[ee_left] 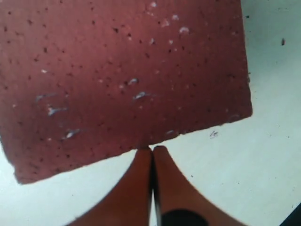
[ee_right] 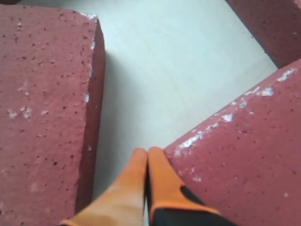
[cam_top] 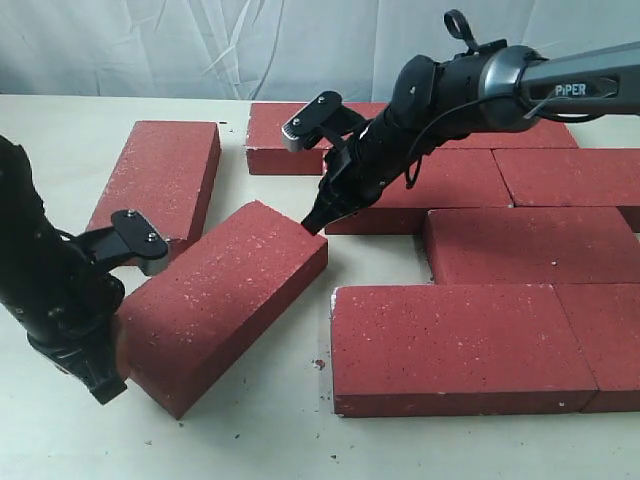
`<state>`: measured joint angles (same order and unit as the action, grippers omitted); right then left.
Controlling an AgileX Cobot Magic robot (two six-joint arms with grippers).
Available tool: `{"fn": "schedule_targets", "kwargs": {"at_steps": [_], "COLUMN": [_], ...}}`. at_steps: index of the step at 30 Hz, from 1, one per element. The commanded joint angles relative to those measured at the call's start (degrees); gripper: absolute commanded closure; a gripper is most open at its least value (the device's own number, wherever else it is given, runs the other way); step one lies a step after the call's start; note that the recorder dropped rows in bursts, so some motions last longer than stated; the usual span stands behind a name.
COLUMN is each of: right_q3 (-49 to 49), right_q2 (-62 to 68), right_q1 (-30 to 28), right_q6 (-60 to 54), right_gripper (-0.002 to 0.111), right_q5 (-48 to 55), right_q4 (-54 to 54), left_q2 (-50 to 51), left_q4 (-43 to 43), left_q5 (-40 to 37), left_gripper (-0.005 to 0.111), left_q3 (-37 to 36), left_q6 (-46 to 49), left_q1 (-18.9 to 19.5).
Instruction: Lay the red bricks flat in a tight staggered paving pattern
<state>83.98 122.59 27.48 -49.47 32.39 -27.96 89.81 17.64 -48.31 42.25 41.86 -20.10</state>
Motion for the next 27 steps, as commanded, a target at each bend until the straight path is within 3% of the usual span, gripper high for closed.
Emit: {"fn": "schedule_targets", "kwargs": {"at_steps": [1, 8, 13, 27], "right_q3": [0.5, 0.5, 3.3, 3.2], "right_q2": [1.1, 2.0, 1.2, 0.0], "right_q1": [0.0, 1.5, 2.5, 1.9], "right_q6": [0.2, 0.2, 0.2, 3.1], "right_gripper": [0.109, 0.109, 0.109, 0.109], "right_q5": [-2.6, 1.5, 14.9, 17.3], "right_q4": [0.5, 0.5, 0.7, 9.0], "left_q2": [2.5, 4.4, 4.4, 4.4], "left_q4": [0.2, -1.2, -4.3, -6.7], "left_q5": [0.5, 4.3, 9.3, 24.0], "left_gripper": [0.107, 0.107, 0.107, 0.107], "left_q3": [-0.1, 0.8, 1.7, 1.7], "left_q6": [0.7, 1.0, 1.0, 0.8], "left_q1": [-0.4, -0.4, -0.4, -0.4]}}
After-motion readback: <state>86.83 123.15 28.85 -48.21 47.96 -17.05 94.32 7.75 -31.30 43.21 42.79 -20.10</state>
